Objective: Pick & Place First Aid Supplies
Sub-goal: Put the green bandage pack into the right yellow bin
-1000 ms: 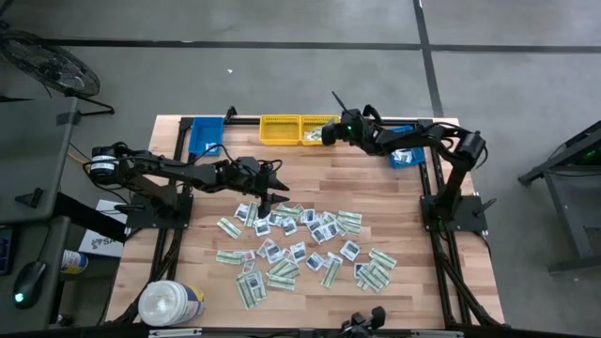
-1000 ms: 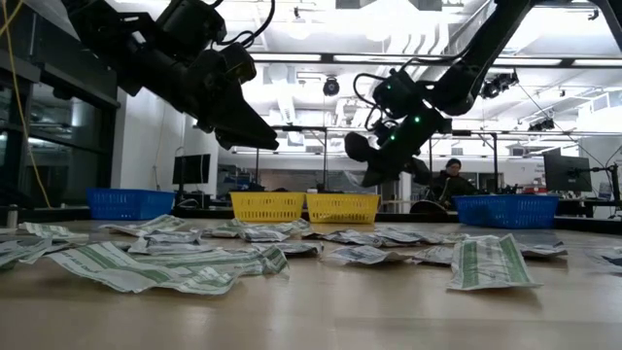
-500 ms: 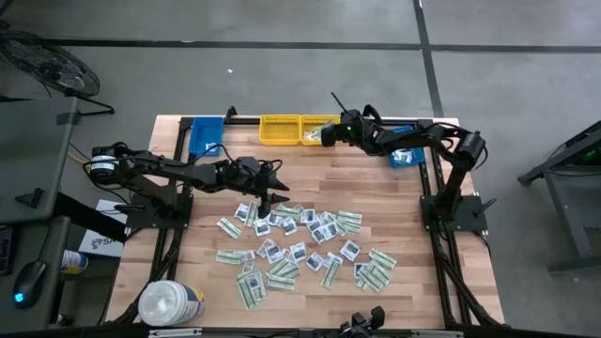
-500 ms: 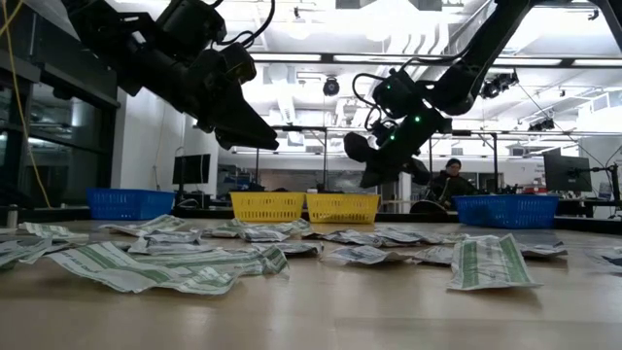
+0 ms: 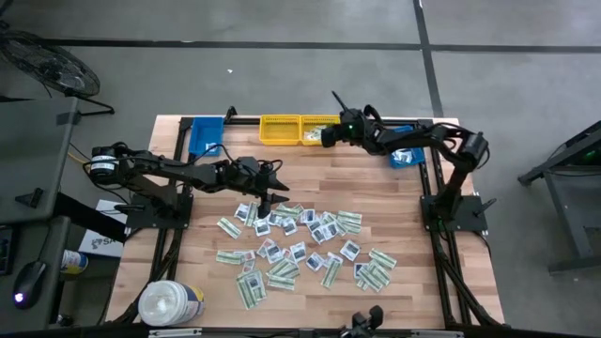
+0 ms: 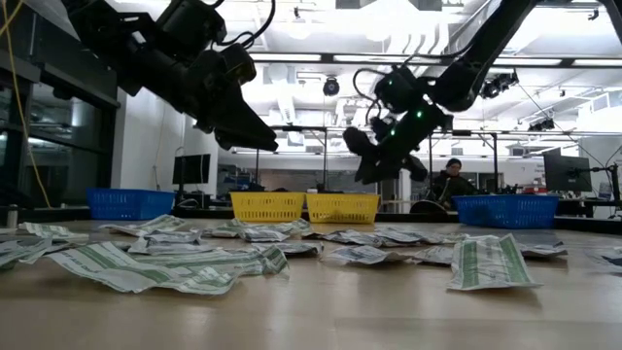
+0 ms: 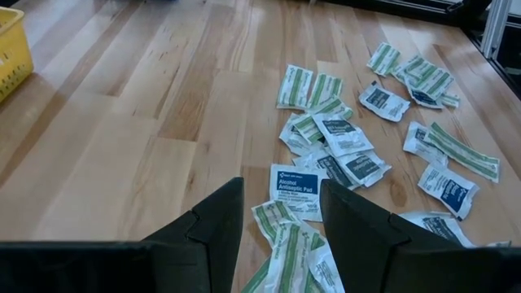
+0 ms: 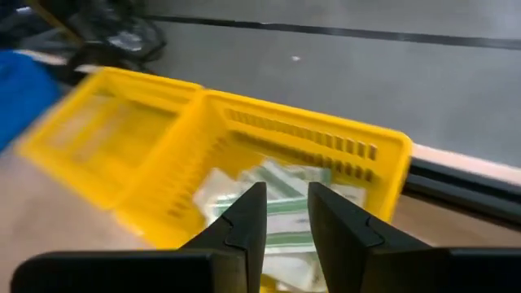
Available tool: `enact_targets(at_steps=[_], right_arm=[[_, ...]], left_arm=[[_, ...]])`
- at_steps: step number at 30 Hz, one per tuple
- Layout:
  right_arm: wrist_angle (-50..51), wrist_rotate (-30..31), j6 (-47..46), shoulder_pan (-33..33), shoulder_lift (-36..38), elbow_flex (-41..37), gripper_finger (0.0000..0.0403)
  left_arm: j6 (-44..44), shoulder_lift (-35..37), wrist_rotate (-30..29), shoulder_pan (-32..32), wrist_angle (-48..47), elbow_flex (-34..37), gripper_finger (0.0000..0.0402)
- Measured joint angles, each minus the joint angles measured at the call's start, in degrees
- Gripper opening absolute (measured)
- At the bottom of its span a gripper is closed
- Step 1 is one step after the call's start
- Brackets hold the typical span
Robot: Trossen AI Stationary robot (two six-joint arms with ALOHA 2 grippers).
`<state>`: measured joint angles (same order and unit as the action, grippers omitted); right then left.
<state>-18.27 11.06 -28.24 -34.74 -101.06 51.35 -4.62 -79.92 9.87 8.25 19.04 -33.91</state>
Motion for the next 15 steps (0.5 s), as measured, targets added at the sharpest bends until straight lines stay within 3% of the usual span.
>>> enact_targets(at_steps=[7, 15], right_arm=[[8.70, -10.37, 6.32, -0.17, 7.14, 0.02, 0.0087], [32.88, -16.69, 12.24, 0.02, 16.46, 0.02, 0.0087]], left_arm=[[0.28, 0.00, 0.00, -0.01, 0.02, 0.00, 0.0162], [0.27, 0.00, 0.00, -0.01, 0.05, 0.00, 0.0162]])
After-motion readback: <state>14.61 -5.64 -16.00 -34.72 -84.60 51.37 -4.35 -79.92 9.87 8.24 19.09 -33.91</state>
